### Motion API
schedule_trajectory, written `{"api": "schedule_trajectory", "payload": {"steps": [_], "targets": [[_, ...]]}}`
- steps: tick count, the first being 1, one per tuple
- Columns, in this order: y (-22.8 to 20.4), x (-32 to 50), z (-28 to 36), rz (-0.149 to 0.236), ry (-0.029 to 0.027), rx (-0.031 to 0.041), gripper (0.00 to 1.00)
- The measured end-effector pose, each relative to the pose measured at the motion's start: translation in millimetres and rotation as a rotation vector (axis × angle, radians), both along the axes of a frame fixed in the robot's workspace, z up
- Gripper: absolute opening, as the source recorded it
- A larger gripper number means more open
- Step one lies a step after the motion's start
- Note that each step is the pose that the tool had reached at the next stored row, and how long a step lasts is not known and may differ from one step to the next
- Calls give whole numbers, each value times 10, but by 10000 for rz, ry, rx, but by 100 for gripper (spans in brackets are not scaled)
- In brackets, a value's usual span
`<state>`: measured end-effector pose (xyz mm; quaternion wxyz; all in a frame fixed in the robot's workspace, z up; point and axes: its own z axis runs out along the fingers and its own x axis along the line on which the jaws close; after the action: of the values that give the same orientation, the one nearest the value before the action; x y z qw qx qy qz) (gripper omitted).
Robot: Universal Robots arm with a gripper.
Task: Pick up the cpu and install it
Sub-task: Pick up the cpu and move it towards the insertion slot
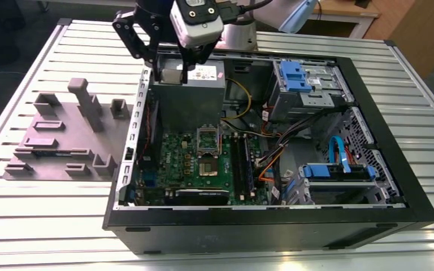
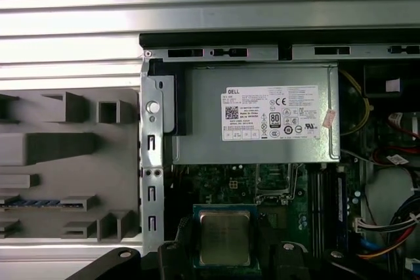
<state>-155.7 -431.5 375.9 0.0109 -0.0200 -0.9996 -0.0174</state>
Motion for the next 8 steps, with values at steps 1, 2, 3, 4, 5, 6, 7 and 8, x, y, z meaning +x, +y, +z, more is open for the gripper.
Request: {"api": "schedule_trajectory", "payload": {"steps": [1, 2, 3, 4, 5, 6, 7, 8], "targets": [[-1, 11, 0, 0, 0, 0, 47], [-2, 25, 0, 0, 1, -1, 47], [-3, 39, -1, 0, 1, -1, 47], [-5, 53, -2, 0, 1, 0, 47], [-6, 67, -2, 0, 0, -1, 47], [-7, 84, -3, 0, 1, -1, 47], [-8, 105, -4, 1, 1, 0, 47], [-9, 134, -5, 0, 0, 0, 47]]}}
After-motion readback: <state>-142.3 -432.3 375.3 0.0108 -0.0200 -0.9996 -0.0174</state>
